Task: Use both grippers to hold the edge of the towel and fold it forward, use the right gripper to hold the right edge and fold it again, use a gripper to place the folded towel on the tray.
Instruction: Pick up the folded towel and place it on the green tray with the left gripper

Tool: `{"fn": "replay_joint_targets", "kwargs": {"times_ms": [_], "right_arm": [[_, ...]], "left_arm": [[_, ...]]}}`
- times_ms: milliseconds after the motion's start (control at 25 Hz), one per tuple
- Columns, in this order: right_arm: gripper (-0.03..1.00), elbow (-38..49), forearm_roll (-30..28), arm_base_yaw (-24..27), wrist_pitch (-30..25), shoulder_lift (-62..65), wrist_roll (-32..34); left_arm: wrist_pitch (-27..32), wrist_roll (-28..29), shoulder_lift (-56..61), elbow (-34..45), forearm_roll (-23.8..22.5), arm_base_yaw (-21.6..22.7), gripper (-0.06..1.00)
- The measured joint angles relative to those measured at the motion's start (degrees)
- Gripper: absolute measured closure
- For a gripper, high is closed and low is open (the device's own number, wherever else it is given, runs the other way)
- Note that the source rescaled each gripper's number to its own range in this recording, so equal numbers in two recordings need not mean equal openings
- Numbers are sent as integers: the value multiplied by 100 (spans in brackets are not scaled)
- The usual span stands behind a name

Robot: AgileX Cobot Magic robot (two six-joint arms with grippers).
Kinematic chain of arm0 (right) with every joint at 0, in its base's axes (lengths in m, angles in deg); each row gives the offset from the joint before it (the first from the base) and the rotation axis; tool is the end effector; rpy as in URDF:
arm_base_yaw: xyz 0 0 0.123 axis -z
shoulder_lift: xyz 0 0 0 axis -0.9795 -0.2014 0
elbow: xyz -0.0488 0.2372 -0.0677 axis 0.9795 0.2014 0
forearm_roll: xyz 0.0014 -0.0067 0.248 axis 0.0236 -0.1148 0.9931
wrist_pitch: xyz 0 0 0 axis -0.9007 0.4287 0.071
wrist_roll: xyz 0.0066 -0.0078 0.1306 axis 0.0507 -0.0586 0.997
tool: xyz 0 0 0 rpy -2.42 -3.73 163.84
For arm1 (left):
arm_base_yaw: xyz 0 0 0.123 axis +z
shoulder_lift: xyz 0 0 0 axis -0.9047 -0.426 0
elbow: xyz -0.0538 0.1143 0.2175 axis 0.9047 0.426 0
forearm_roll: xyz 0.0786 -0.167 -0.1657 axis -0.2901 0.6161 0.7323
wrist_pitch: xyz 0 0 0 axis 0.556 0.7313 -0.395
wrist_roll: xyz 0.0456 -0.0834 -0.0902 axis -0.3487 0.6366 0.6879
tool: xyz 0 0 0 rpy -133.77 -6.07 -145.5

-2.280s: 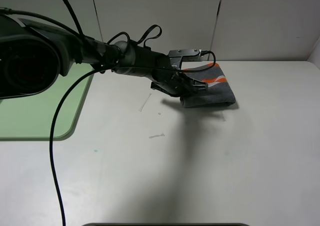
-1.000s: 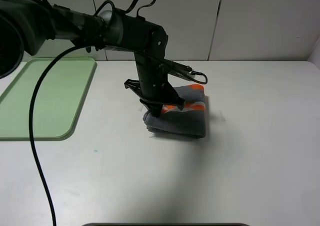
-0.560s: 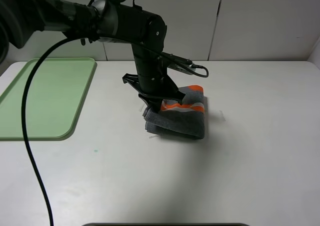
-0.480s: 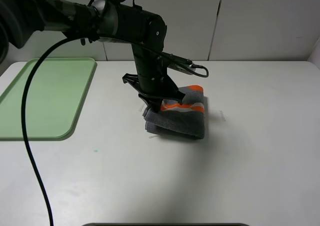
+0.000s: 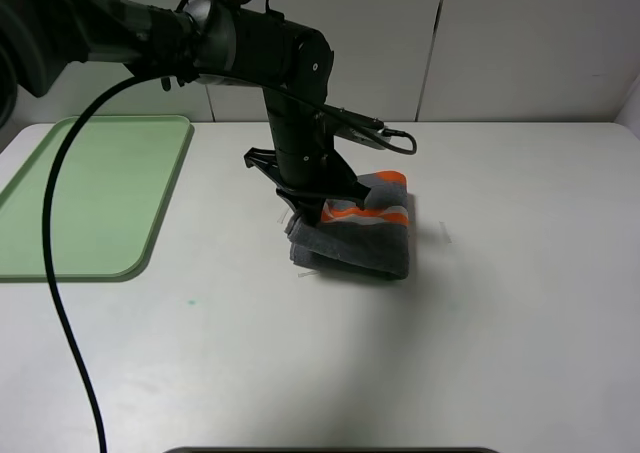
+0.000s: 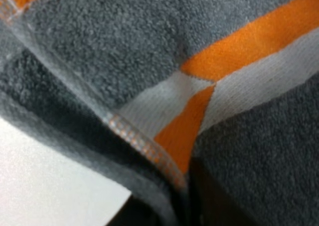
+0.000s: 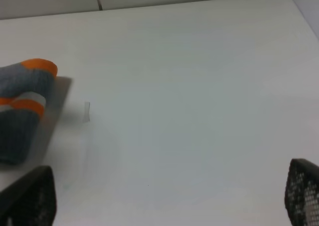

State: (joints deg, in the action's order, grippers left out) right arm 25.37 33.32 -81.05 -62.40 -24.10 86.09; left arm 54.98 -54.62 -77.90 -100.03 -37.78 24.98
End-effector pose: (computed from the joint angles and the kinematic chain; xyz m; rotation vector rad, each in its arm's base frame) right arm 0.0630 -0.0048 0.2607 0.0490 2.0050 0.0079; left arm 0.3500 -0.2863 0.0813 0.7561 2.7964 -0.1115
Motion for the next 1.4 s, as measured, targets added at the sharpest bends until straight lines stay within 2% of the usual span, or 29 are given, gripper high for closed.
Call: {"fn": "replay_joint_targets", "kwargs": {"times_ms": [120, 200, 440, 520, 640, 920, 1200, 1400], "right_arm": [[-3, 0, 0, 0, 0, 0, 0], [-3, 0, 0, 0, 0, 0, 0], [-3, 0, 0, 0, 0, 0, 0], [-3, 0, 0, 0, 0, 0, 0], [-3, 0, 0, 0, 0, 0, 0], [-3, 0, 0, 0, 0, 0, 0], [-3, 0, 0, 0, 0, 0, 0], [-3, 0, 0, 0, 0, 0, 0]], "left_arm": [[14, 62, 0, 0, 0, 0, 74], [52, 117, 0, 0, 0, 0, 60], [88, 248, 0, 0, -17, 0, 9], [132, 373, 0, 0, -23, 0, 0], [149, 634, 0, 0, 32, 0, -4], [38, 1252, 0, 0, 151, 0, -6], [-574, 1985, -65, 0, 69, 0, -6], [-642, 2225, -131, 0, -155, 0, -6]]}}
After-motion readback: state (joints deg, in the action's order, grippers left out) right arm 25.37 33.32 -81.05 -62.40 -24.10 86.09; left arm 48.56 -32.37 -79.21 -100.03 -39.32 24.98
